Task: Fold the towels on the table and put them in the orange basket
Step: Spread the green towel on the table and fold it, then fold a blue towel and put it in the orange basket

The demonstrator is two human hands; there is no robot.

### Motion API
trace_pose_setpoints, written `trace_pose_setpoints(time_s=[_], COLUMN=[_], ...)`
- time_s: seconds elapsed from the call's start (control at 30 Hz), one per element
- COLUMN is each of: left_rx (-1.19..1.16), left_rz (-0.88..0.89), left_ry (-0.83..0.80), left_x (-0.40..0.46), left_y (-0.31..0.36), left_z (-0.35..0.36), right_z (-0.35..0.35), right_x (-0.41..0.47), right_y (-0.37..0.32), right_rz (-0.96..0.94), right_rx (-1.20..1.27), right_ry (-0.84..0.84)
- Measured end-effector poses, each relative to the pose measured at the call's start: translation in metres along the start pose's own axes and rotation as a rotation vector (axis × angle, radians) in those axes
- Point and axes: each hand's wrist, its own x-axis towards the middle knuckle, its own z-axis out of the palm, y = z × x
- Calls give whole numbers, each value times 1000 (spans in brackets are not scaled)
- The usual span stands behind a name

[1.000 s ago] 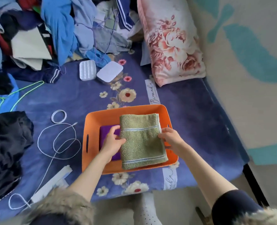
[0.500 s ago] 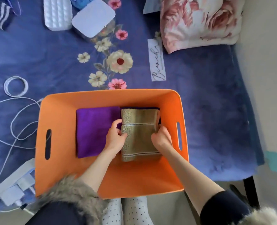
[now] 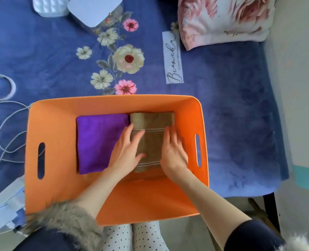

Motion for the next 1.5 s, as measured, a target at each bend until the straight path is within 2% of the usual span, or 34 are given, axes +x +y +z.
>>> trace_pose_setpoints(time_s=[0.03,0.1,0.17,0.27,0.53,0.63,0.73,0.87,1.0,1.2,1.33,1.5], left_rx=[124,317,429,519,687,651,572,427,306,248,190,280], left_rz=[86,144,149,139,71,49,35,6,74,366,557,850], left_ry=[-82,-194,-211,-200,-325,-398,-485,-445,-280,-84,-43,-142], left_x=[-2,0,8,26,45,42,28,-8,-46,-93,-102,-135], left_y=[-4,-11,-15,-17,-15,-8,0,14,41,86,117,163], left_z=[1,6,9,15,26,14,-5,-33,-68,-117,-132,-123], right_z=[5,11,14,19,38,29,19,0,-33,-78,-79,-58], right_x=[2,12,25,45,65,55,28,-22,-73,-151,-204,-282], right_y=[3,10,16,19,17,16,16,11,4,14,32,47], right_rz=[-76,-172,-208,-164,-104,-128,-147,-104,-90,116,292,576], right_rx=[-134,-348,-462,-504,-602,-523,-287,-36,98,240,289,337], right_ry=[-36,-79,-70,-116,-209,-237,-257,-208,-28,275,458,574])
